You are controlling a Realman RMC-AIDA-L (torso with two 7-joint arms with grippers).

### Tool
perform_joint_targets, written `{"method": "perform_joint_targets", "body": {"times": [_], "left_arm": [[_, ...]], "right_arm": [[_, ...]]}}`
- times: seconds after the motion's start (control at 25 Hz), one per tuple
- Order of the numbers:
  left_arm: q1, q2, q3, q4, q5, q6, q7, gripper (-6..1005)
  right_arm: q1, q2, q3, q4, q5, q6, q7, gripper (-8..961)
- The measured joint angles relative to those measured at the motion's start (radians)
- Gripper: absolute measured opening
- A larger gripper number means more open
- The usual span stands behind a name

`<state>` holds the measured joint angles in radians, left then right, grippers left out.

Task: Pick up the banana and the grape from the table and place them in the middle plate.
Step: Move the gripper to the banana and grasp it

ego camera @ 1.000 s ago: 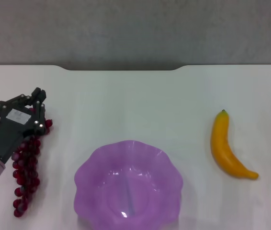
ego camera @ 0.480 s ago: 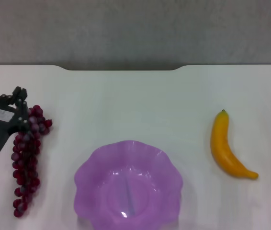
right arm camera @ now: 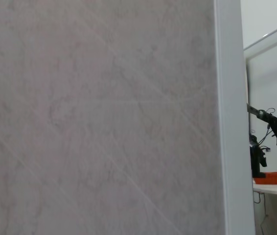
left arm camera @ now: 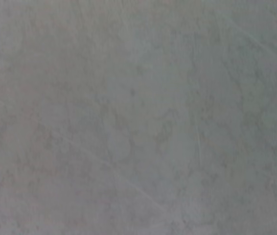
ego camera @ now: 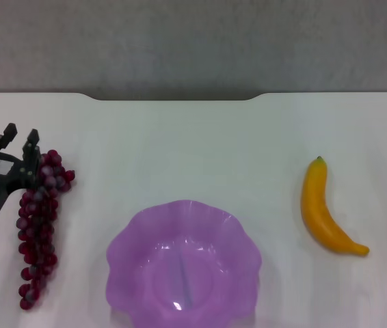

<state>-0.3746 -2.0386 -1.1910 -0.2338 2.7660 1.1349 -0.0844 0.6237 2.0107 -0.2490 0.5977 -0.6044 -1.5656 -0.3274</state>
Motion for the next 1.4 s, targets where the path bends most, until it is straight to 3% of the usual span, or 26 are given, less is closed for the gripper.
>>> {"method": "perform_joint_targets", "body": {"times": [0.28,0.48,0.6,0.76,1.16,1.32,1.4], "left_arm": [[0.004,0.001,0.008,-0.063,0.0,-0.107,-0.001,449],[0.03,0.004,0.004,-0.139,0.0,-0.197,0.002,580],[0.064,0.007,0.003,-0.198,0.0,-0.208,0.009,679],[0.105,0.011,0.006,-0.271,0.003,-0.233,0.02,865],[0.229,0.012,-0.002,-0.537,0.007,-0.451,0.175,887],[0.264,0.015,-0.003,-0.641,0.012,-0.552,0.245,884],[0.267,0.014,-0.003,-0.652,0.012,-0.565,0.258,883]], "right_arm": [[0.001,0.0,-0.004,-0.002,-0.022,0.004,-0.004,369],[0.008,-0.001,0.0,0.005,-0.035,0.044,-0.004,609],[0.017,-0.001,0.004,0.009,-0.034,0.08,-0.007,850],[0.02,-0.003,-0.003,0.01,-0.037,0.104,-0.009,882],[0.014,-0.016,-0.025,0.049,-0.093,0.144,-0.011,899],[0.022,-0.049,-0.023,0.077,-0.089,0.279,-0.004,897],[0.023,-0.055,-0.02,0.077,-0.088,0.308,-0.002,895]]}}
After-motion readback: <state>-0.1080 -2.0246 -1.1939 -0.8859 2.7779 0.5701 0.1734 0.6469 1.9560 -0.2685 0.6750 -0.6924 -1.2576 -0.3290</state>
